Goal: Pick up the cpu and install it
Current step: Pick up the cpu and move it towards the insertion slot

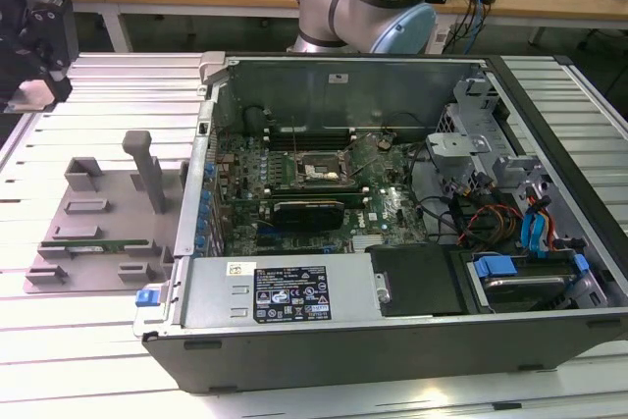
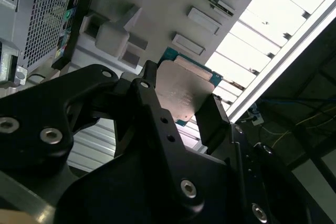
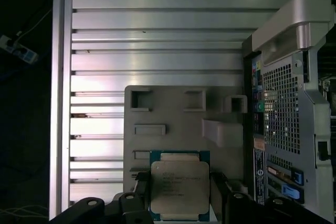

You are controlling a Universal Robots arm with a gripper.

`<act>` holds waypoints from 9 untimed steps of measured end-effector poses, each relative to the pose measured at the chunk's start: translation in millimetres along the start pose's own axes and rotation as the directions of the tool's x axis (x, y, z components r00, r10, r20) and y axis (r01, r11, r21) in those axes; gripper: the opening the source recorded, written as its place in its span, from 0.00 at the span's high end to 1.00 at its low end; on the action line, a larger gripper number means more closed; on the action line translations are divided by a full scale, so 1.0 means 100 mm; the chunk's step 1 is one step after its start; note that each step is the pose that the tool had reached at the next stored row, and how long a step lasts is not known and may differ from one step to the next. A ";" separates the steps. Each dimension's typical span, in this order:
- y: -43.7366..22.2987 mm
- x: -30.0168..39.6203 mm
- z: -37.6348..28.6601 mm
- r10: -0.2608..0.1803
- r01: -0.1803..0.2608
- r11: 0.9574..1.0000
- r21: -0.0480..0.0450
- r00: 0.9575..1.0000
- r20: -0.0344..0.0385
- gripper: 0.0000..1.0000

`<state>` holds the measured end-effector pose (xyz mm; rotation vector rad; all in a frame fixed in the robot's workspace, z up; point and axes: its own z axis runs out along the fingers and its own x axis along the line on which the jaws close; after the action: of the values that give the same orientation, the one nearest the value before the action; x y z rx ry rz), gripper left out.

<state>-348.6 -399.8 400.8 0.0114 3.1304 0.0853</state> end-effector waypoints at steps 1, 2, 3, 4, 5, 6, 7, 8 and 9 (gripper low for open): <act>0.000 -0.018 0.000 0.000 0.000 1.000 0.000 1.000 0.000 0.45; 0.000 -0.043 0.000 0.000 0.000 1.000 0.000 1.000 0.000 0.45; 0.000 -0.065 0.001 0.000 0.000 1.000 0.000 1.000 0.000 0.45; 0.001 -0.096 0.001 0.000 0.000 1.000 0.000 1.000 0.000 0.45; 0.001 -0.125 0.002 0.000 0.000 1.000 0.000 1.000 0.000 0.45; 0.001 -0.148 0.002 0.000 0.000 1.000 0.000 1.000 0.000 0.45; 0.001 -0.172 0.002 0.000 0.000 1.000 0.000 1.000 0.000 0.45; 0.001 -0.190 0.002 0.000 0.000 1.000 0.000 1.000 0.000 0.45; 0.001 -0.204 0.003 0.000 0.000 1.000 0.000 1.000 0.000 0.45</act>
<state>-328.3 -399.8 400.8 0.0114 3.1304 0.0859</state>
